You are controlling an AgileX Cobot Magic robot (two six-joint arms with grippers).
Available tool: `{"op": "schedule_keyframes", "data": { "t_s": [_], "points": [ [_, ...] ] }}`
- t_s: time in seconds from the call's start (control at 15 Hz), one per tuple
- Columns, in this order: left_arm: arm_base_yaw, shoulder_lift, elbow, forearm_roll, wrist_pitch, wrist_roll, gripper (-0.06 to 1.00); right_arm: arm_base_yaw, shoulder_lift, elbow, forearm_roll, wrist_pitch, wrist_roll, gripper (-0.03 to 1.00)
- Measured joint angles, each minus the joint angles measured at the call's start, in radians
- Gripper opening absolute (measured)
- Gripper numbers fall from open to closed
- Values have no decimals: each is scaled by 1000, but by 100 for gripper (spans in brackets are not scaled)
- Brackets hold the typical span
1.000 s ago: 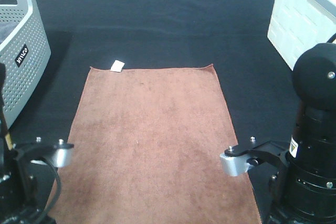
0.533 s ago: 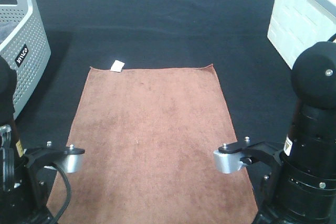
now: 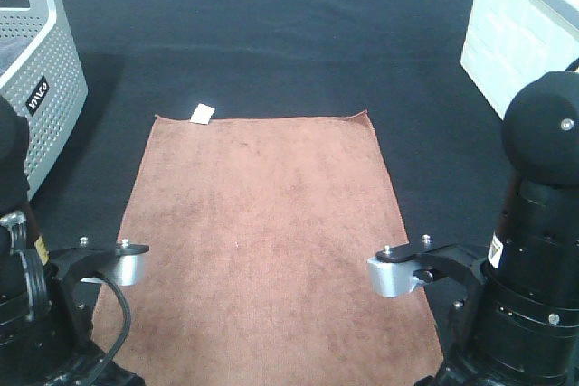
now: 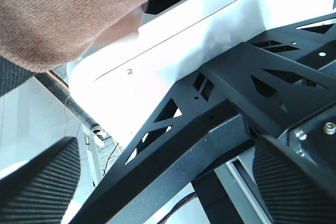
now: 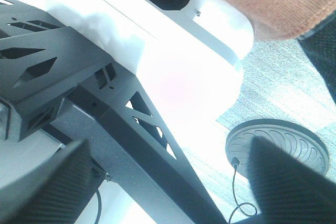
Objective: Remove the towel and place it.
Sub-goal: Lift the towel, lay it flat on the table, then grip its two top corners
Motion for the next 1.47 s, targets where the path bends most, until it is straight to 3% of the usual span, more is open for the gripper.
{"op": "schedule_keyframes", "data": {
  "t_s": [0.27,0.47,0.67,1.0,1.2,1.47],
  "points": [
    [0,0,-33,5,11,26,82,-11,-8,-88,-108,-22,58,81],
    [9,0,-148,116,18,34,82,-169,-20,-199,-214,-22,111,81],
    [139,32,-321,191,45,44,82,-310,-18,-353,-231,-22,105,81],
    [347,270,-771,223,83,53,82,-320,187,-734,-269,-11,57,81],
    [380,377,-900,228,86,26,82,-357,367,-967,-250,63,51,81],
    [421,536,-1028,238,66,22,82,-442,557,-1168,-109,118,-25,81]
  ]
}}
